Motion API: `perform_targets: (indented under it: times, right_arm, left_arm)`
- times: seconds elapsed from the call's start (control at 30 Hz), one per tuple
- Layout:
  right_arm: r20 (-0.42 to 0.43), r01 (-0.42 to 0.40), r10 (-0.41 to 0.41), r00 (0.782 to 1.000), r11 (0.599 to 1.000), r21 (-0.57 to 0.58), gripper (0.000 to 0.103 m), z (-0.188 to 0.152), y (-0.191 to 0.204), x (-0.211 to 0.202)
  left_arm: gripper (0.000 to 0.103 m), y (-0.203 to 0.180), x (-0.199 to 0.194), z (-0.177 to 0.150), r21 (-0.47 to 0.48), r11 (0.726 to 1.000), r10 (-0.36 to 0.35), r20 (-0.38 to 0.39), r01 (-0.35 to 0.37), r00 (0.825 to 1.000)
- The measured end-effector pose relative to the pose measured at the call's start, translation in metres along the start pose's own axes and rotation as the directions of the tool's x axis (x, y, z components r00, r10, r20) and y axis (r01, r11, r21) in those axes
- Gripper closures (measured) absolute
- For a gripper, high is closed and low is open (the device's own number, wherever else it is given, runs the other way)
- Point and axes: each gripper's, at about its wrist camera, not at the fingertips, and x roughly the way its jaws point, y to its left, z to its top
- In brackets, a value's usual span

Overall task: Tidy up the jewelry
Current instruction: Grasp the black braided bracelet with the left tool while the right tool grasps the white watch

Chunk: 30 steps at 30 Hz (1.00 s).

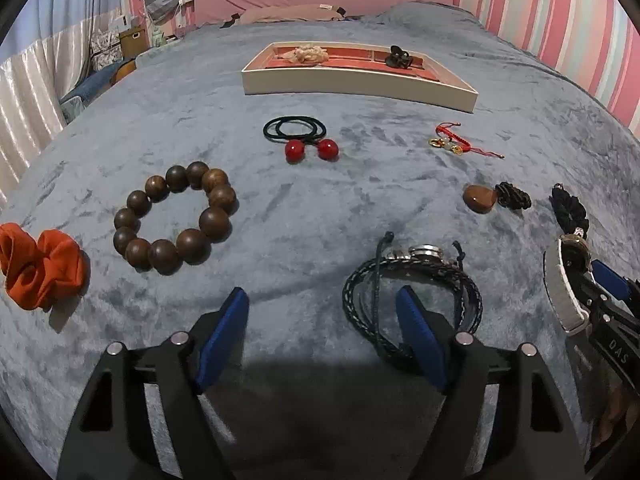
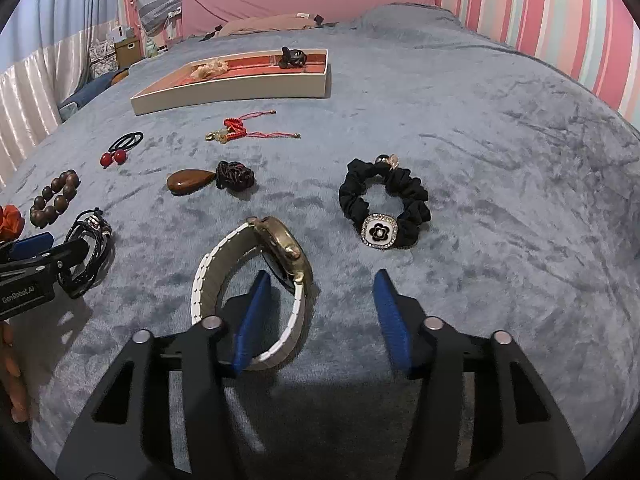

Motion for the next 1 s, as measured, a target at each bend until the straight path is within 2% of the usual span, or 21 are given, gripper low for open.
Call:
perform_targets:
  times: [0.27,0.47,0.57,0.63,1.0]
  right_arm:
    - [-0.015,-0.038,0.038,0.999,0.999,0.012,0.071,-0.002,0.001,0.001]
    - [-0.027,-0.068,0.068,0.997,0.998,0.013,0.082,-0.002,0.004,0.003]
    - [-0.027,-0.073,0.074,0.997,0.997,0.021,0.085,-0.002,0.002,0.004]
    - [-0.025,-0.078,0.078,0.997,0.997,0.025,0.085,-0.001,0.002,0.004]
    - [0.003,-0.106,0.106,0.994,0.994,0.0,0.087,0.002,0.005,-0.004]
  left_arm:
    - [0.049,-0.003,0.0,0.0,0.021,0.999,-0.032,0.005,0.032,0.999]
    - [0.061,0.003,0.001,0.004,-0.013,0.999,-0.039,0.006,0.039,0.999]
    - [0.081,0.001,-0.001,0.004,-0.01,0.999,-0.032,0.017,0.032,0.999]
    - [0.088,-0.002,-0.001,0.004,0.0,1.0,-0.03,0.02,0.03,0.999]
    - [0.093,-0.002,-0.009,0.002,0.006,0.999,-0.046,0.04,0.046,0.998]
